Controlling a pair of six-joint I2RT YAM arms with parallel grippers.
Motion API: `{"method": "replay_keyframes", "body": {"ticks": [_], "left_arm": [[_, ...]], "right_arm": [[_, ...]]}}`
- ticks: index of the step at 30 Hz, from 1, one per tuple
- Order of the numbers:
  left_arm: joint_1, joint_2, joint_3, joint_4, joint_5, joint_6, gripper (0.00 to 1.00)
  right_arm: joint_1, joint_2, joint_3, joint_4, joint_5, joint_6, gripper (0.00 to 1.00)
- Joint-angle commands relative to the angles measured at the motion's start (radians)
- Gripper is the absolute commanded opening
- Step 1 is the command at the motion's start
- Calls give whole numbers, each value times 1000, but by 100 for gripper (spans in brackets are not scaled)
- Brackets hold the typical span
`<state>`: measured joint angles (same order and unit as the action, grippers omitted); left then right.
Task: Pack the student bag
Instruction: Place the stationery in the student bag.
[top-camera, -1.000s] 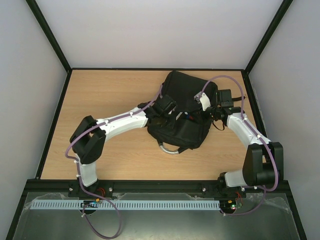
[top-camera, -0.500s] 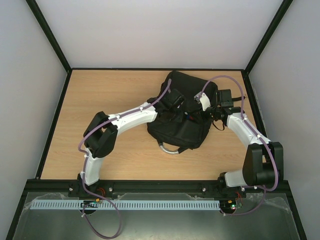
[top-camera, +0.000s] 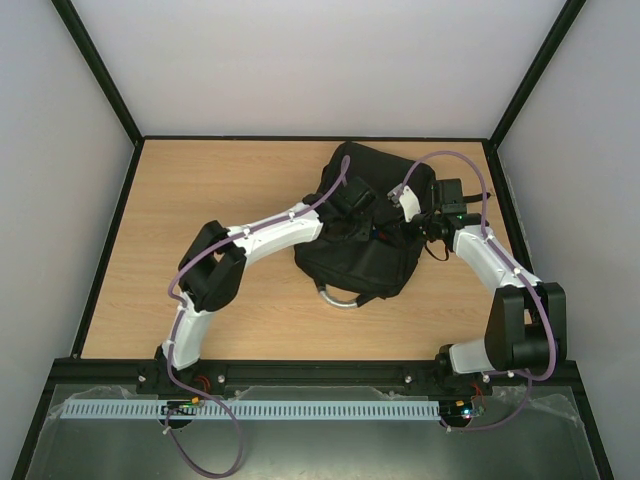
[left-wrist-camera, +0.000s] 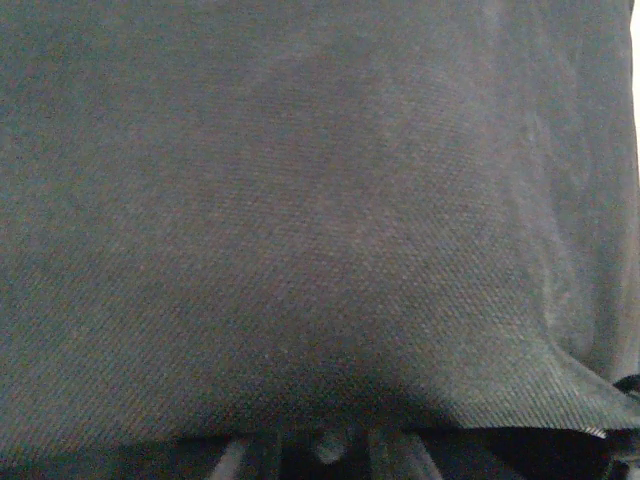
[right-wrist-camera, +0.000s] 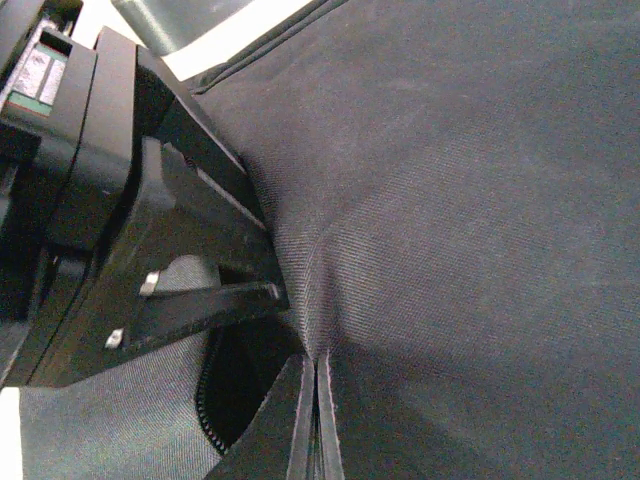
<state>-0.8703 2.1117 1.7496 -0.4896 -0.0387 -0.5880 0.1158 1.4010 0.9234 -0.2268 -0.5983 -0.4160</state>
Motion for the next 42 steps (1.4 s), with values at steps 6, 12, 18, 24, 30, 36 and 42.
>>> {"method": "replay_keyframes", "body": {"ticks": [6, 12, 18, 24, 30, 36, 42], "left_arm": [[7, -135, -99, 1, -24, -9, 47], [2, -341, -312, 111, 49, 53, 62], [77, -559, -624, 316, 10, 83, 86], [335, -647, -900, 565, 306, -11, 90], [395, -622, -1034, 787, 501, -71, 87], [401, -565, -1058, 884, 549, -117, 76], [404, -461, -1048, 968, 570, -165, 60]], "right_arm": [[1, 9, 23, -49, -50, -9, 1], [1, 4, 22, -50, -53, -9, 1], [1, -25, 37, -82, -91, -15, 26], [3, -63, 129, -128, -168, 51, 43], [83, 98, 292, -160, -53, 101, 41], [187, 282, 385, -173, 95, 163, 25], [226, 341, 338, -173, 211, 185, 19]]}}
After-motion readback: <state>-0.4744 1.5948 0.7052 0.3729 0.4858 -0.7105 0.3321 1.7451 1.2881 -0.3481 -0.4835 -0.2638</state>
